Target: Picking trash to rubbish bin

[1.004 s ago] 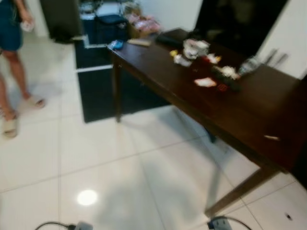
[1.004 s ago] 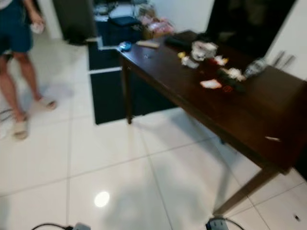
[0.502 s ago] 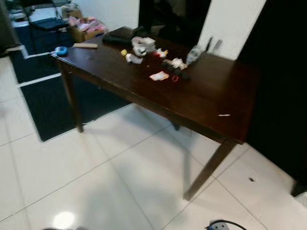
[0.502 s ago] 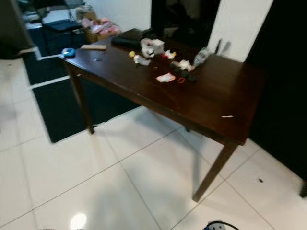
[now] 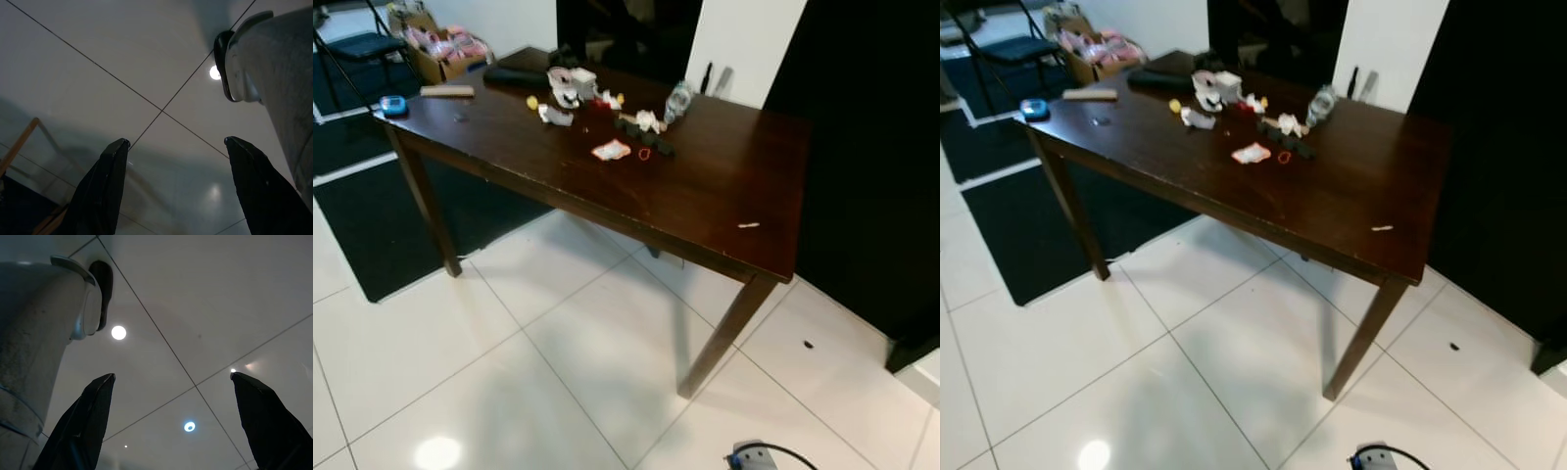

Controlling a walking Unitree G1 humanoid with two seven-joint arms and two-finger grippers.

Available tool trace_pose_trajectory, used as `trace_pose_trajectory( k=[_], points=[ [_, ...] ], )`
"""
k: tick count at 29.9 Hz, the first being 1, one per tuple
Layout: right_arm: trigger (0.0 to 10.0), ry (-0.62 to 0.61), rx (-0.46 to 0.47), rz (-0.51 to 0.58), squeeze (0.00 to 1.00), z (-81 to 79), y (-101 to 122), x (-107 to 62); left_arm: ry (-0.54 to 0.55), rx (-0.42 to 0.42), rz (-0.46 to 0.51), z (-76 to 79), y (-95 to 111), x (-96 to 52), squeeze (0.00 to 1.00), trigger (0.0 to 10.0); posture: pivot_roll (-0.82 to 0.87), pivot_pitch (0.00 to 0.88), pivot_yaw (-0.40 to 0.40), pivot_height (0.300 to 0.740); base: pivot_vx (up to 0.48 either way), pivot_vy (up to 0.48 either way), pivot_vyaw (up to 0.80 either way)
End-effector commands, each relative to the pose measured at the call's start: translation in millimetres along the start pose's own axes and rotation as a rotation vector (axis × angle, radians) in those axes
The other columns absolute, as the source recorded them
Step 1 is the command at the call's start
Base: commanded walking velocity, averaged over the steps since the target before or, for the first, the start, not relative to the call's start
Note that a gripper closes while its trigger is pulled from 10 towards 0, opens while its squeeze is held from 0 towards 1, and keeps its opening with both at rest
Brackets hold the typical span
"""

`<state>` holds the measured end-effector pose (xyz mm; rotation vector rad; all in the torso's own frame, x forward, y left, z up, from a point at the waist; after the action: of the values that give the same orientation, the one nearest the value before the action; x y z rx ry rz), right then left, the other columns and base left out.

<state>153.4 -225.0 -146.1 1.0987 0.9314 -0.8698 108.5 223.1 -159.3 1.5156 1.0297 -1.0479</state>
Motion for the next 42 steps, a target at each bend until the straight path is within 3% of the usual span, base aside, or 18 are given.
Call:
trace_pose_trajectory(
  k=[1, 32, 42],
  points=[
    [10.0, 0.001, -0.010, 0.000, 0.00, 0.5, -1, -0.2, -0.009, 0.007, 0.000, 4.3, 2, 0.4, 0.00, 10.0, 0.08, 0.062, -0.050, 0.740, 0.307, 0.000, 0.00],
    [10.0, 0.023, 0.014, 0.032, 0.00, -1.6, 9, 0.2, -0.005, -0.004, -0.009, 2.5, -1, 0.2, 0.00, 10.0, 0.08, 0.068, -0.044, 0.740, 0.317, 0.000, 0.00],
    [10.0, 0.012, 0.037, -0.041, 0.00, 3.2, -9, -0.7, -0.010, -0.004, -0.006, 5.0, 0, 0.4, 0.00, 10.0, 0.08, 0.071, -0.043, 0.740, 0.316, 0.000, -0.56]
  ],
)
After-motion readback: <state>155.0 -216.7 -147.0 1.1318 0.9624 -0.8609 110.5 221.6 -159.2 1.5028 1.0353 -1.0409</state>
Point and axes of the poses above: a point about 5 cm out from each wrist's last joint towards the gripper, its own x axis pointing out of the wrist towards the gripper, its own y axis along the axis of the wrist's last joint, z = x × y, the point moved 5 cm from there along x, pointing out of the wrist towards the gripper, and after that the axes turned 5 degrees about -x, right-handed, at the moved point
